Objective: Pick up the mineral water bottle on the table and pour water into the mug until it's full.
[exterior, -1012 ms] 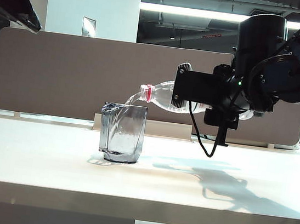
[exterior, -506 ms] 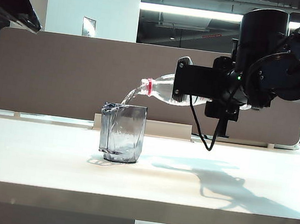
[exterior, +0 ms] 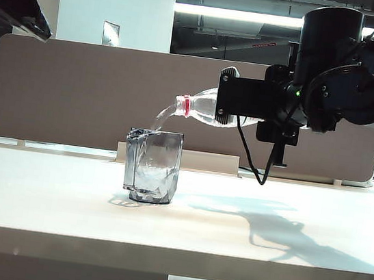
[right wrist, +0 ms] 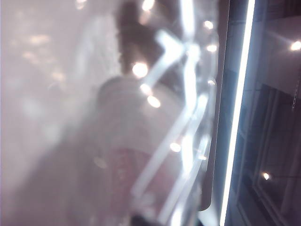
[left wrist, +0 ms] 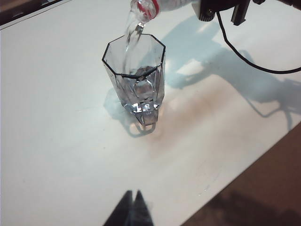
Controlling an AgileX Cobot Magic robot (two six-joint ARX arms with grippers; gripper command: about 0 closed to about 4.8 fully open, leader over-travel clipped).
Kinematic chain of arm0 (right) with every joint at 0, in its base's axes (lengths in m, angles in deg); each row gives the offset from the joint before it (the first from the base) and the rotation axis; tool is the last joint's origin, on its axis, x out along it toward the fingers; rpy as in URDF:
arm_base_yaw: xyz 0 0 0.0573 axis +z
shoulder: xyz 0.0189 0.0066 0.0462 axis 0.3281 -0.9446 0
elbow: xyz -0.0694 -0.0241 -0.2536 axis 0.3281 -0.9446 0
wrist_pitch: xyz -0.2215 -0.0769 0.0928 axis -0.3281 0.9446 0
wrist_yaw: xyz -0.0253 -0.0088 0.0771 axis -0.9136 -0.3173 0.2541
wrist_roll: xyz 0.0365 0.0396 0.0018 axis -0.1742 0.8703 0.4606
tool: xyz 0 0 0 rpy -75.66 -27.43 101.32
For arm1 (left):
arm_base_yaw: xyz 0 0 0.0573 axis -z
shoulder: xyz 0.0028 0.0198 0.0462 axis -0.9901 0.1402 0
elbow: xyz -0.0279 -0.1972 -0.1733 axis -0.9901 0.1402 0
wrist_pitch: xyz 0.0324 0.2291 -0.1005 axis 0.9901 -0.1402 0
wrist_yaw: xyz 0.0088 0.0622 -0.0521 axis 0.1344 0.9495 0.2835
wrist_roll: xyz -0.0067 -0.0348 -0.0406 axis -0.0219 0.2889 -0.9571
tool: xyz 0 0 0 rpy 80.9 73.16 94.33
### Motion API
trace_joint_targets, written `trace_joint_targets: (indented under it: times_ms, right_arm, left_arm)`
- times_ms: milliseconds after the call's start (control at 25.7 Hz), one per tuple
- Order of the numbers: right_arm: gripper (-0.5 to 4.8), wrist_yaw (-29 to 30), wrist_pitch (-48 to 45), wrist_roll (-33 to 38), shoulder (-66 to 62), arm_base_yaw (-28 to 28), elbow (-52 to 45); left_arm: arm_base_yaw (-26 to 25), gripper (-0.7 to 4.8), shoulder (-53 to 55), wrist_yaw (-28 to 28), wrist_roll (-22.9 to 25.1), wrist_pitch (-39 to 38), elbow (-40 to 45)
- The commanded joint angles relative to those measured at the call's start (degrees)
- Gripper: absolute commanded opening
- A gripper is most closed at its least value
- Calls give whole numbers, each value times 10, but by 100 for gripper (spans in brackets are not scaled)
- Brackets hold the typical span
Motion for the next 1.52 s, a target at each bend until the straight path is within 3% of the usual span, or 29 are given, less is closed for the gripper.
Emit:
trace_joint_targets:
  times_ms: [39, 1518]
  right_arm:
    - [211, -4, -35, -7, 10, 1, 6]
    - [210, -26, -76, -34, 10, -7, 6]
  left_arm:
    - [-1, -3, -1, 0, 0, 5, -1]
    - [-1, -2, -1, 0, 0, 5, -1]
